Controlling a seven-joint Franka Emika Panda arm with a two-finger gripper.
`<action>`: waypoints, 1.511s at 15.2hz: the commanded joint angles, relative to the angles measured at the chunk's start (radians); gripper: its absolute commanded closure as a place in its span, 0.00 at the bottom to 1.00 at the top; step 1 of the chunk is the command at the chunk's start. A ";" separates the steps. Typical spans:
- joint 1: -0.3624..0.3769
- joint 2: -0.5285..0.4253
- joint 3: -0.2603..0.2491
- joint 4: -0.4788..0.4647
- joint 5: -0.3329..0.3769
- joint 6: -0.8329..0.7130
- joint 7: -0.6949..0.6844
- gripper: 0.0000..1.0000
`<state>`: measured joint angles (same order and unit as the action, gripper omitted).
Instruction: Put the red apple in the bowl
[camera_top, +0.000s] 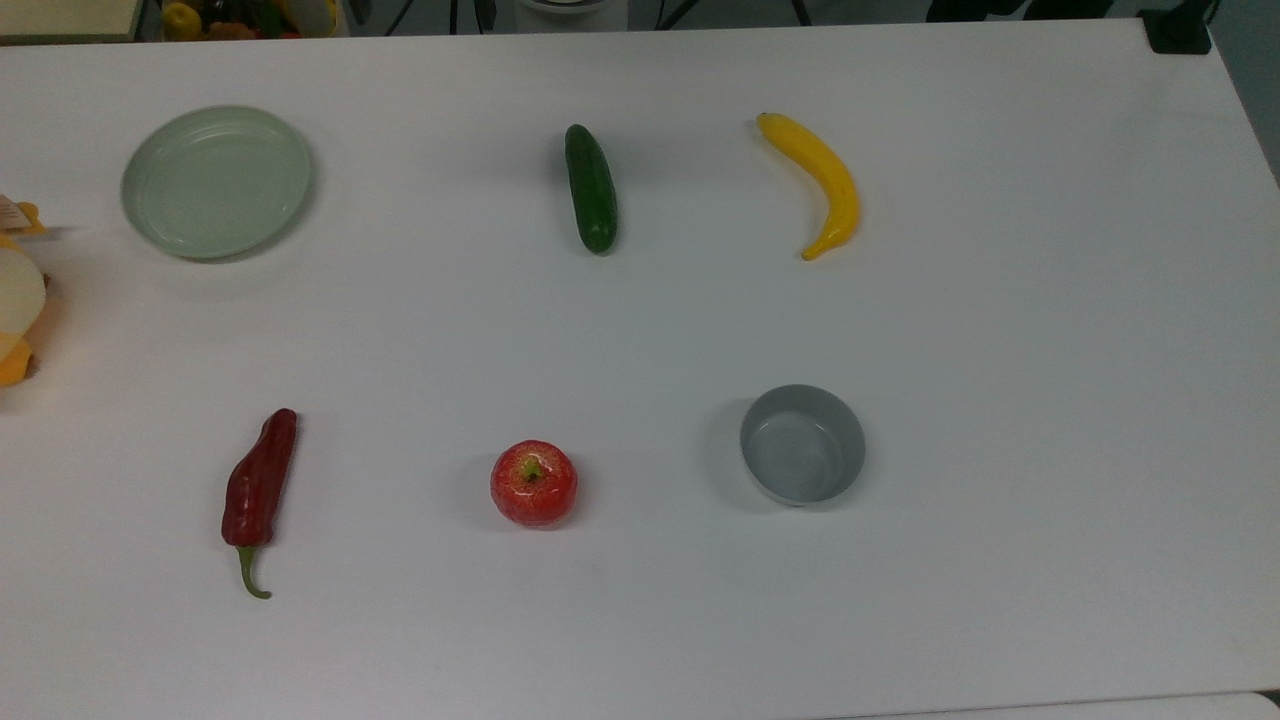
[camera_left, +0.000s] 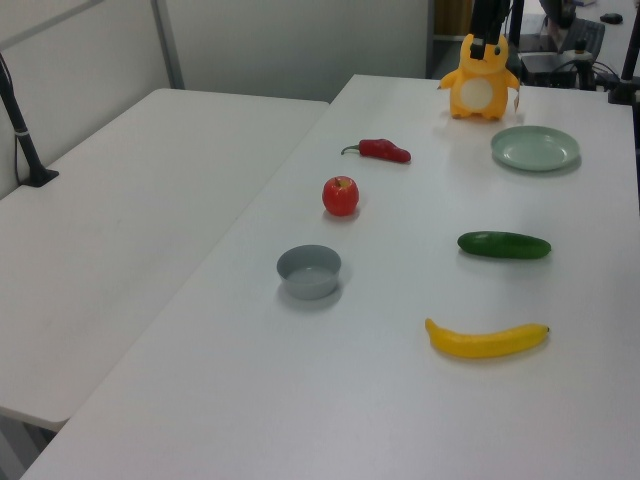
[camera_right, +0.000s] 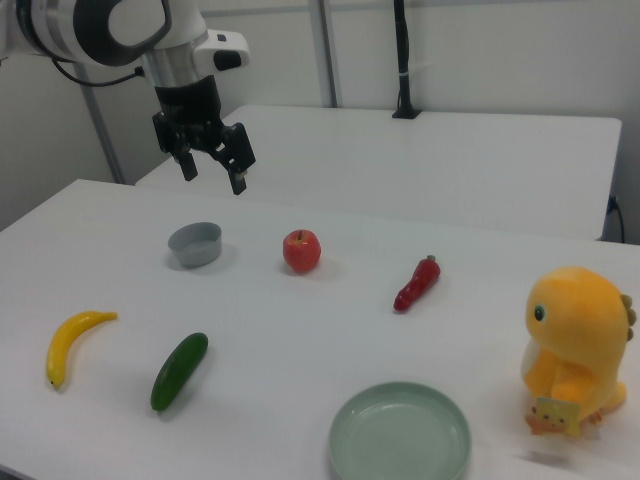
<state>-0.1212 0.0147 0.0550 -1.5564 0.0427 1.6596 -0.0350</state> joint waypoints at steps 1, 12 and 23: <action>0.026 -0.002 -0.004 0.007 0.020 -0.027 -0.025 0.00; 0.028 -0.004 0.000 -0.001 0.022 -0.026 -0.025 0.00; 0.058 0.181 0.028 0.166 0.025 0.040 -0.013 0.00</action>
<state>-0.0711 0.0979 0.0750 -1.5138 0.0433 1.6647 -0.0376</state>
